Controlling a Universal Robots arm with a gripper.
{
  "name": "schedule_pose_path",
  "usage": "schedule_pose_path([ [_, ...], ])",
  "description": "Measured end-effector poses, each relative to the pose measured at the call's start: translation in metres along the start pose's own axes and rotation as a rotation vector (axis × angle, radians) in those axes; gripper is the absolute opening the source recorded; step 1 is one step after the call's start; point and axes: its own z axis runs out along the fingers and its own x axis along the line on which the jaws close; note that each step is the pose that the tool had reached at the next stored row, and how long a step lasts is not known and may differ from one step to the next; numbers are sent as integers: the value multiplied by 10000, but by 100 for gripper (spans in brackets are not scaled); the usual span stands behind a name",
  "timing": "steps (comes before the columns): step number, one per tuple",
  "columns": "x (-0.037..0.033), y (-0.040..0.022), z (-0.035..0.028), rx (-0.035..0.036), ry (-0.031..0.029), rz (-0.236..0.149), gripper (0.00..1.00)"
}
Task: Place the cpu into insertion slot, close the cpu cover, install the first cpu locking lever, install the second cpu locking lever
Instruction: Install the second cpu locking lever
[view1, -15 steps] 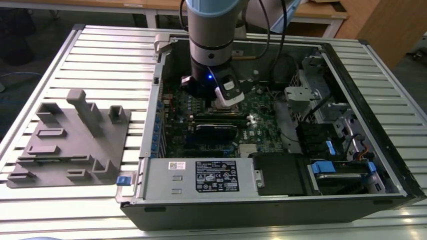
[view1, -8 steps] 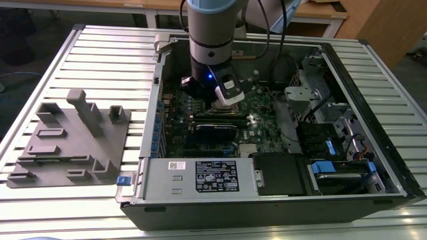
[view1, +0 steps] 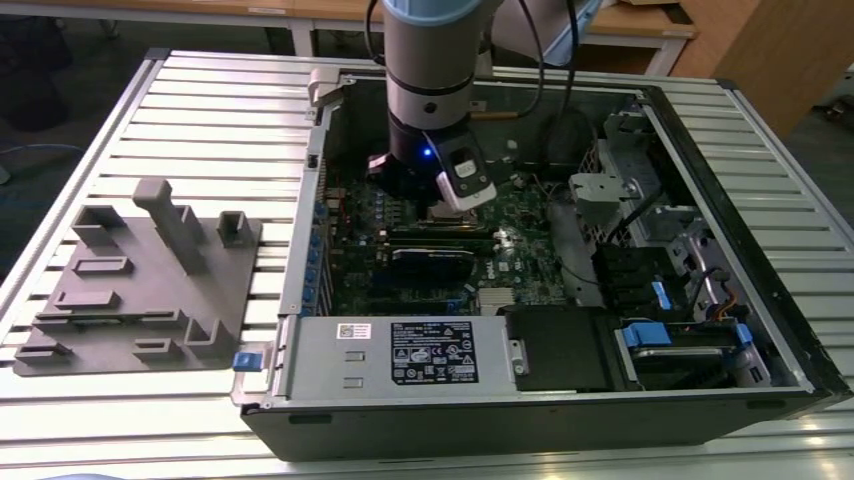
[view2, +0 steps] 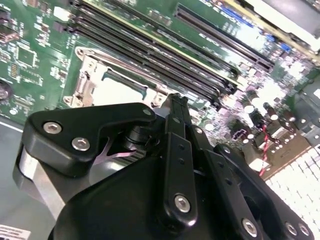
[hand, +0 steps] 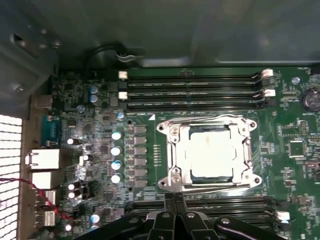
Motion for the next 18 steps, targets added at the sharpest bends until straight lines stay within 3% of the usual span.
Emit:
schedule_pose_path([
  [5,-70,13,12,0,-3,26,11],
  [12,-89,146,44,20,-13,93,11],
  [18,-178,183,67,33,-25,169,11],
])
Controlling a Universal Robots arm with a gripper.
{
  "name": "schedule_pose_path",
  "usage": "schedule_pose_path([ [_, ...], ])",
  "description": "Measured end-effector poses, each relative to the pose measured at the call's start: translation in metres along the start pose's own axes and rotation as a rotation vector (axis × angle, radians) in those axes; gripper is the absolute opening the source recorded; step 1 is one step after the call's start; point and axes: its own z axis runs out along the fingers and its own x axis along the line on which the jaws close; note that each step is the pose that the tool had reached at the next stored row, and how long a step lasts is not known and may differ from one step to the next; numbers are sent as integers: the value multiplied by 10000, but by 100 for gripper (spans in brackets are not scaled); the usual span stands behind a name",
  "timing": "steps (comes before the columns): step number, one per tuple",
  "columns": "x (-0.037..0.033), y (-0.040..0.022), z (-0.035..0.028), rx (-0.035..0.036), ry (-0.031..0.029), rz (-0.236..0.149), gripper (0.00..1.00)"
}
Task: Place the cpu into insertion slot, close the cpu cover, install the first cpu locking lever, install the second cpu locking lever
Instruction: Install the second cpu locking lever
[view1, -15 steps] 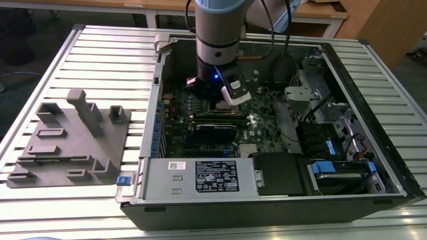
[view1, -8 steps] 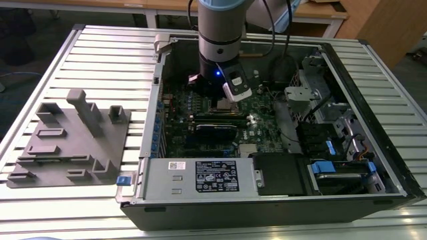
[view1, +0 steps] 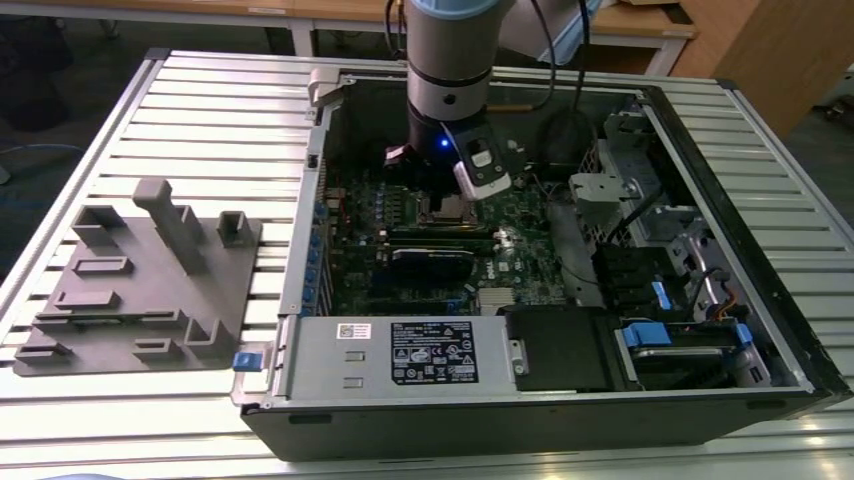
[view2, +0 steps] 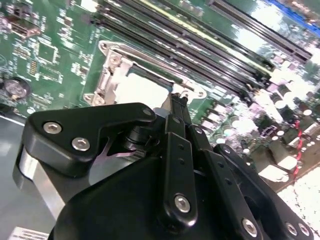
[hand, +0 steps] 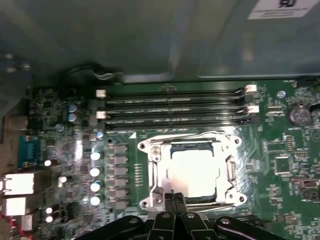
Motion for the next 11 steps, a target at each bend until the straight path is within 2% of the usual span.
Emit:
schedule_pose_path([
  [4,-102,12,14,21,-4,21,11],
  [7,-145,48,26,39,-6,26,11],
  [8,-149,74,32,58,-8,28,11],
  [11,-152,154,47,198,-17,21,11],
])
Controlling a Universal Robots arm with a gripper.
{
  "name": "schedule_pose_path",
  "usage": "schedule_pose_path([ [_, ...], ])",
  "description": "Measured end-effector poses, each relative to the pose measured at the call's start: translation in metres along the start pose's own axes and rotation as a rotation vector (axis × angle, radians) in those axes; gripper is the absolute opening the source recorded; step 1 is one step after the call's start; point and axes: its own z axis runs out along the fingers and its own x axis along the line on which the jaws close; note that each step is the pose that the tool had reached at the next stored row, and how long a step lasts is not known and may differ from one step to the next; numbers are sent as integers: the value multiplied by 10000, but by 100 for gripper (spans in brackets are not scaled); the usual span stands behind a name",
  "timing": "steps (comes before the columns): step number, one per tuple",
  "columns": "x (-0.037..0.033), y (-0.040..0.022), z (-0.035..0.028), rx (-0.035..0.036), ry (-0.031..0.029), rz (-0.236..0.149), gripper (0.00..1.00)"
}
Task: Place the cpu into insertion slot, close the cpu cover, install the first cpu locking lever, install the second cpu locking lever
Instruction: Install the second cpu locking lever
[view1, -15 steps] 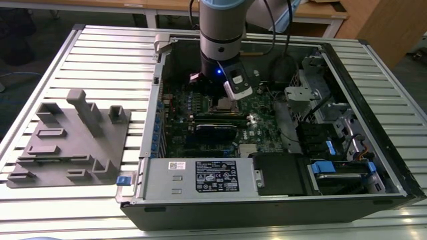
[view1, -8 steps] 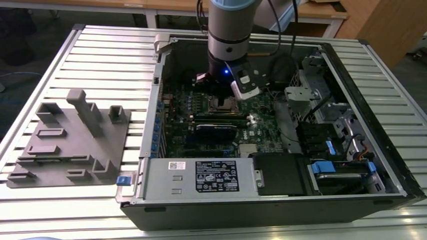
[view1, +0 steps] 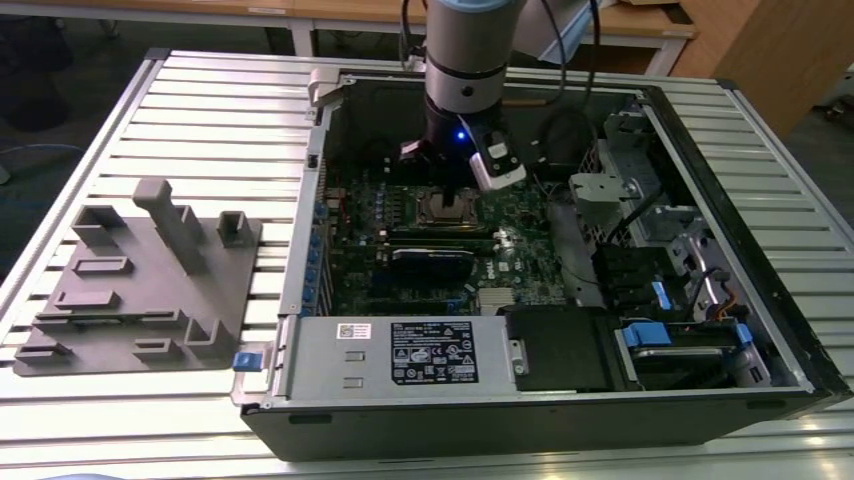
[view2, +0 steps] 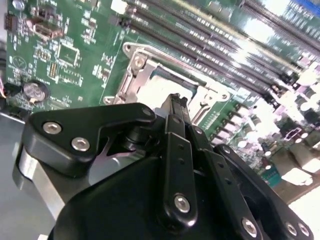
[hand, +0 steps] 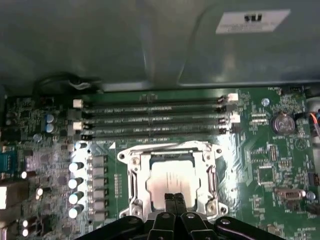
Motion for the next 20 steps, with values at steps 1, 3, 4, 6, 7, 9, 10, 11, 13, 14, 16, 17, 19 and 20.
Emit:
schedule_pose_path([
  [1,0,21,4,56,-4,-1,11],
  [3,-1,42,7,135,-10,-2,11],
  [4,-1,48,9,170,-13,-2,11],
  [6,0,64,11,202,-15,-4,11],
  [7,0,73,13,202,-15,-4,11],
  [9,1,85,16,203,-15,-4,11],
  [10,1,86,16,203,-15,-5,11],
  [11,1,86,16,203,-15,-5,11],
  [13,-3,87,16,218,-16,-5,11],
  [14,-6,87,16,225,-16,-5,11],
  [16,-10,87,16,227,-16,-4,11],
  [17,-12,87,16,228,-16,-5,11],
  [19,-14,88,17,227,-16,-5,11],
  [20,-14,88,17,227,-16,-5,11],
])
